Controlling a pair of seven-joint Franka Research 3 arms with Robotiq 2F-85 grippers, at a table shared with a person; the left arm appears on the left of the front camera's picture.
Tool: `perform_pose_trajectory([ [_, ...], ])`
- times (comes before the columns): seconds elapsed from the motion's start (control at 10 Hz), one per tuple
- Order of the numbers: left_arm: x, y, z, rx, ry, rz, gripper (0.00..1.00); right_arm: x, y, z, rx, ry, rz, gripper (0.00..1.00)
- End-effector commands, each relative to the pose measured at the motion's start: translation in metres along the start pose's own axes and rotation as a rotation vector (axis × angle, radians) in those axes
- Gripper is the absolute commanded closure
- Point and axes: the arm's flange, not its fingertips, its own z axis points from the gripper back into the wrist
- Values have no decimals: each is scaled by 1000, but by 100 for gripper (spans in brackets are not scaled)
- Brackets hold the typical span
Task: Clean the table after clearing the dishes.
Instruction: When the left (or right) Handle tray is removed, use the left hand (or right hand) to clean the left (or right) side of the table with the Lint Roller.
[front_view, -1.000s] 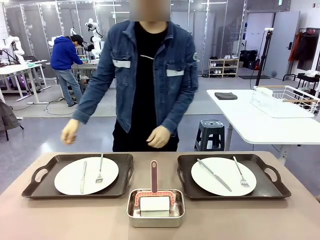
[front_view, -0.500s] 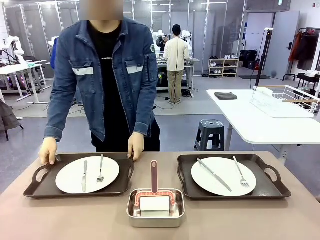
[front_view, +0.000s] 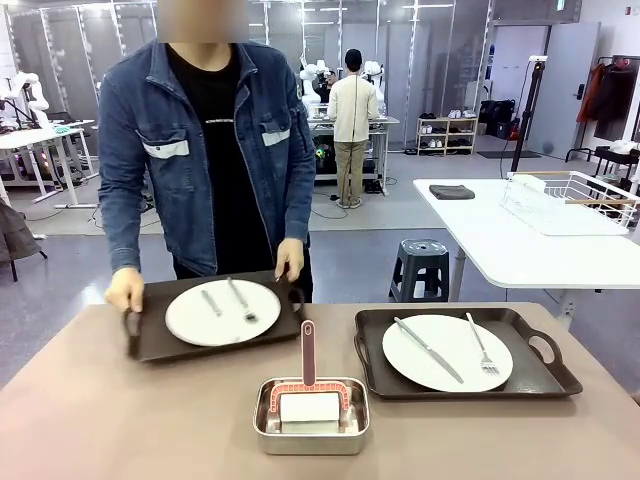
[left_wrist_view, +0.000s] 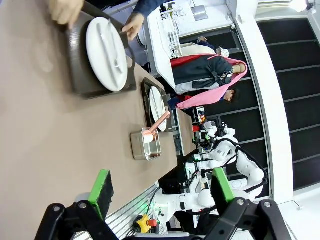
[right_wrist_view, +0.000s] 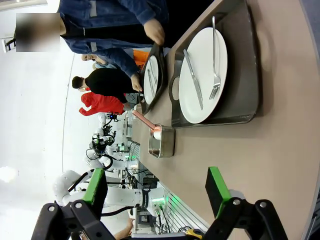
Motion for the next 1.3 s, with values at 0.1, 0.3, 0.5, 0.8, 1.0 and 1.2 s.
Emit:
perform_pose_trajectory([
  [0.1,-2,0,3,-3,-5,-6,0,0,2,1,1,-3,-4,0],
  [0.3,-2,0,3,-3,-5,-6,0,0,2,1,1,-3,-4,0],
  [0.5,-2,0,3,-3,-5,-6,0,0,2,1,1,-3,-4,0],
  [0.8,-2,0,3,-3,-5,-6,0,0,2,1,1,-3,-4,0],
  [1.0,-2,0,3,-3,-5,-6,0,0,2,1,1,-3,-4,0],
  [1.2,-2,0,3,-3,-5,-6,0,0,2,1,1,-3,-4,0],
])
